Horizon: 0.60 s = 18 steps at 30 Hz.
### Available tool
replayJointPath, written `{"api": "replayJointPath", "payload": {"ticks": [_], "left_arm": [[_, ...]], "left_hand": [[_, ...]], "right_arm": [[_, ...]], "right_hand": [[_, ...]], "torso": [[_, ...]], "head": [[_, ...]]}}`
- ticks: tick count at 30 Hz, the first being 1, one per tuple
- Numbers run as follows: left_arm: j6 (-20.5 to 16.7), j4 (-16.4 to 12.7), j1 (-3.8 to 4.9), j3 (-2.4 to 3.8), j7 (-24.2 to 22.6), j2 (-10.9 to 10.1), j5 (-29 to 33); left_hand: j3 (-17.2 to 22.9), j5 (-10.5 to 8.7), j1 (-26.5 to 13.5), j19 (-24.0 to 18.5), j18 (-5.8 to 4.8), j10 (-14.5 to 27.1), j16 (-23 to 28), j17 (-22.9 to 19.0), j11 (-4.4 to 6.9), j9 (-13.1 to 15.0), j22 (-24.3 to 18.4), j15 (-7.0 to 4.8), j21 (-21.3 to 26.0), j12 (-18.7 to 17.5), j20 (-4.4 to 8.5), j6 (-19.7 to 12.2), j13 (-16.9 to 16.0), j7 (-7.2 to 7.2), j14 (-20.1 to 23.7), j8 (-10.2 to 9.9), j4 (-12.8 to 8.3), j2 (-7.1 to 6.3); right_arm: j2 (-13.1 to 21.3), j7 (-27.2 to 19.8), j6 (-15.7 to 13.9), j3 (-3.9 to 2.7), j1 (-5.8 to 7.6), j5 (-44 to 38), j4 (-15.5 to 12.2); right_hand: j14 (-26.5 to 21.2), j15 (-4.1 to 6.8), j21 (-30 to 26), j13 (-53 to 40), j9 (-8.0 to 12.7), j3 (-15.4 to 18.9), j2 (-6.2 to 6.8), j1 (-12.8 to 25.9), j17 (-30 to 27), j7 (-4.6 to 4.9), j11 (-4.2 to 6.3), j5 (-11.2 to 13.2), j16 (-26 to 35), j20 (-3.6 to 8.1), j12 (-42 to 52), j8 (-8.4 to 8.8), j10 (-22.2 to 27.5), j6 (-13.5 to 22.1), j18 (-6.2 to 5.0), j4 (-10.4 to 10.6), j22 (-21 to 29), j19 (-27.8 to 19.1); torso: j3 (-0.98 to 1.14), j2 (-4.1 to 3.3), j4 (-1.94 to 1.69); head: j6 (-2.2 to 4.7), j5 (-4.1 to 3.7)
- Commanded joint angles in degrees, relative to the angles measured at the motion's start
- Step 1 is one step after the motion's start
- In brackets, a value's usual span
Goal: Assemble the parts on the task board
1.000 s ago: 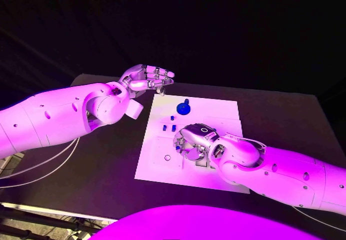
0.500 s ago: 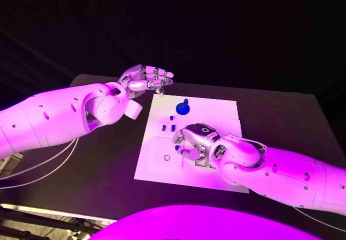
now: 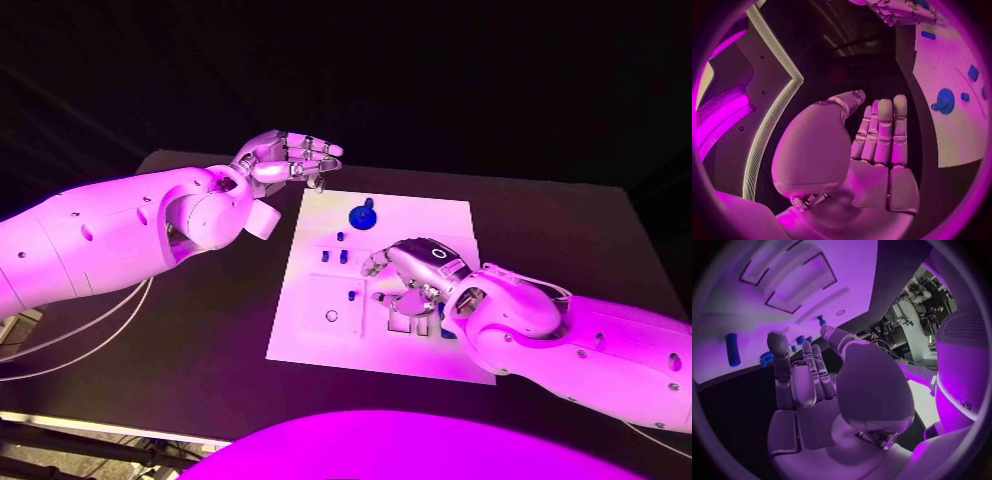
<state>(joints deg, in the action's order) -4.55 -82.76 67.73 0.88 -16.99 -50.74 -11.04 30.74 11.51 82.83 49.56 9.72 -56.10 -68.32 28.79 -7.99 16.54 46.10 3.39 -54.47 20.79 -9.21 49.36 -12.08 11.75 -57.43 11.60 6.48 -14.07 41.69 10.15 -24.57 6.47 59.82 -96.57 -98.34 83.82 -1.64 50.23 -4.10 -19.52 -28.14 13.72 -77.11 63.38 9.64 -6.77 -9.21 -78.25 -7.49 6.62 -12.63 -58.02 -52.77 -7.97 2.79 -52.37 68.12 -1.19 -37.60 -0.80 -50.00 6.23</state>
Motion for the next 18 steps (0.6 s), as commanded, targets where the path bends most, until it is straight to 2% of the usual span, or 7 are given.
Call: {"api": "replayJointPath", "payload": {"ticks": [1, 5, 9, 14, 18], "left_arm": [[0.98, -0.11, 0.02, 0.01, -0.19, -0.05, 0.05], [0.97, -0.17, 0.01, -0.01, -0.24, -0.18, 0.05], [0.99, -0.27, 0.01, -0.02, -0.29, -0.25, 0.05], [1.1, -0.36, 0.01, -0.03, -0.33, -0.25, 0.04], [1.15, -0.39, 0.01, -0.04, -0.32, -0.27, 0.03]], "left_hand": [[-0.35, 0.04, -0.09, 0.15, 0.82, 0.33, 0.37, -0.09, 0.12, -0.09, -0.07, 0.36, 0.39, 0.13, -0.07, -0.59, -0.06, -0.01, 0.04, 0.28, 0.06, 0.53], [-0.35, 0.04, -0.09, 0.15, 0.82, 0.33, 0.37, -0.09, 0.12, -0.09, -0.07, 0.36, 0.39, 0.13, -0.07, -0.59, -0.06, -0.01, 0.04, 0.28, 0.06, 0.53], [-0.35, 0.04, -0.09, 0.15, 0.82, 0.33, 0.37, -0.09, 0.12, -0.09, -0.07, 0.36, 0.39, 0.13, -0.07, -0.59, -0.06, -0.01, 0.04, 0.28, 0.06, 0.53], [-0.35, 0.04, -0.09, 0.15, 0.82, 0.33, 0.37, -0.09, 0.12, -0.09, -0.07, 0.36, 0.39, 0.13, -0.07, -0.59, -0.06, -0.01, 0.04, 0.28, 0.06, 0.53], [-0.48, 0.02, -0.08, 0.17, 0.82, 0.42, 0.4, -0.1, 0.12, -0.1, -0.15, 0.37, 0.51, 0.23, -0.09, -0.62, -0.1, -0.02, 0.08, 0.33, 0.06, 0.52]], "right_arm": [[2.34, -0.32, 0.08, -0.51, 1.24, 3.31, -1.85], [5.36, -0.63, 3.22, -0.99, 3.76, 6.63, -2.63], [7.29, -0.85, 6.63, -1.2, 5.94, 8.31, -0.9], [7.5, -0.9, 9.57, -1.24, 6.66, 7.97, 1.77], [7.06, -0.88, 11.52, -1.14, 6.65, 7.33, 3.11]], "right_hand": [[0.35, -0.13, 0.52, -0.07, 0.07, 0.39, -0.06, -0.43, 0.51, 0.11, 0.16, -0.25, -0.38, 0.1, 0.5, 0.07, -0.18, -0.33, -0.71, 0.06, -0.38, 0.52], [0.72, -0.14, 1.62, -0.09, 0.17, 0.76, 0.1, -0.55, 1.28, 0.14, 0.17, -0.44, -0.84, 0.19, 1.07, 0.19, -0.35, -0.34, -0.47, 0.18, -1.46, 1.32], [0.74, -0.23, 1.55, 0.17, 0.61, 3.73, 0.45, -0.96, 1.13, 0.01, 0.14, -2.07, -0.99, 0.19, 1.76, 0.92, 1.47, 0.42, -0.4, 0.8, -1.75, 1.53], [0.25, -0.43, 0.32, 0.14, 1.31, 13.02, -1.4, -4.94, 0.8, -0.31, -0.21, -2.79, -1.27, -0.19, 4.39, 1.89, 4.81, 0.96, -0.48, 3.18, -1.65, 1.21], [0.12, -0.6, -0.01, 0.16, 1.57, 15.75, -1.97, -6.73, 0.59, -0.65, -0.31, -2.92, -1.33, -0.28, 5.45, 2.25, 5.88, 1.19, -0.5, 4.57, -1.74, 1.21]], "torso": [[-0.01, 0.01, 0.03], [-0.01, 0.02, 0.14], [-0.09, 0.05, 0.22], [0.0, -0.03, 0.13], [0.02, -0.1, 0.09]], "head": [[0.0, -0.34], [0.15, -0.71], [0.37, -1.05], [0.5, -1.1], [0.48, -1.08]]}}
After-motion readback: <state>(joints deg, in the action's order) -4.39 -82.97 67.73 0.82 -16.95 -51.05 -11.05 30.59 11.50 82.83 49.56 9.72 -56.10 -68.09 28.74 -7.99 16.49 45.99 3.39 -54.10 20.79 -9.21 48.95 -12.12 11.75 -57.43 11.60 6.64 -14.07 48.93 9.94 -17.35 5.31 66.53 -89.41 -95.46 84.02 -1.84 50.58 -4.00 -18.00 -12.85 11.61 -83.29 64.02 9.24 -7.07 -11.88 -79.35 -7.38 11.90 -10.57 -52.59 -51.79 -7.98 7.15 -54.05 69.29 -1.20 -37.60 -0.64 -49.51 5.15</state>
